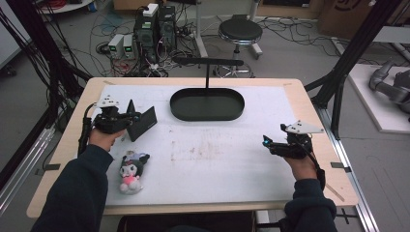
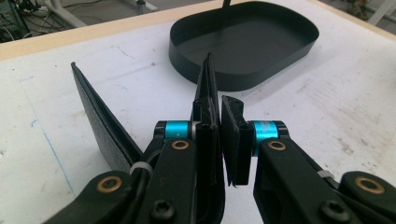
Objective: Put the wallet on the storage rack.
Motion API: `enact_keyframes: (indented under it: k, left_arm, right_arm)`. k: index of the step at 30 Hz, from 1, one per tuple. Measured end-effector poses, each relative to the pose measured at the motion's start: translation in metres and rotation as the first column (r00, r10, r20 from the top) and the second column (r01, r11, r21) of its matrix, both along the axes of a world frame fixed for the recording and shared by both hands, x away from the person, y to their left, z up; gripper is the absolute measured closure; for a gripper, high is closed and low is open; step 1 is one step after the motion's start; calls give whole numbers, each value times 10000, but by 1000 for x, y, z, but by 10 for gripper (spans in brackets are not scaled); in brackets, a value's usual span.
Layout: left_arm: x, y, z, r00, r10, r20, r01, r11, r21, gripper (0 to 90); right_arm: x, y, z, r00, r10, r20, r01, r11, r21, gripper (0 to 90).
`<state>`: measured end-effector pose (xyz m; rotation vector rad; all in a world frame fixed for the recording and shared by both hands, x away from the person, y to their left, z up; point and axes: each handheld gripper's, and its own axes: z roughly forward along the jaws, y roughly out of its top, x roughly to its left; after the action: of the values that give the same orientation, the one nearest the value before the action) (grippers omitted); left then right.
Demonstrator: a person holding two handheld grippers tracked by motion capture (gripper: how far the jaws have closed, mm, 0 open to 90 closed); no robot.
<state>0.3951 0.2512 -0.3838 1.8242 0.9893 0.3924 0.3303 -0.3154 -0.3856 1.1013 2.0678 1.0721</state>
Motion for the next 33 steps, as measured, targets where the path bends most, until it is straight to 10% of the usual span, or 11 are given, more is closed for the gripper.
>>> enact_keyframes:
  k: [8, 9, 13, 25, 33]
  left_arm:
    - [-5, 0, 6, 9967, -88, 804, 126, 9988, -470, 598]
    - [-6, 0, 8, 9950, 16, 998, 41, 9984, -567, 457]
    - [-14, 0, 11, 9820, 1136, 1510, -1148, 9934, -6, 256]
    - [-15, 3, -20, 9700, 2308, 764, -2333, 9721, 251, 218]
    - [-9, 3, -27, 9769, 2131, -132, -2127, 9768, 261, 546]
  right_arm:
    - [0, 0, -1, 10000, 33, -37, -33, 10000, -3, 206]
    - [0, 0, -1, 10000, 26, -41, -26, 10000, -5, 206]
    - [1, 0, -1, 10000, 29, -53, -29, 10000, -16, 206]
    - [1, 2, -2, 9999, 81, -106, -81, 10000, -39, 206]
    - [1, 1, -3, 9999, 105, -107, -106, 9999, -74, 206]
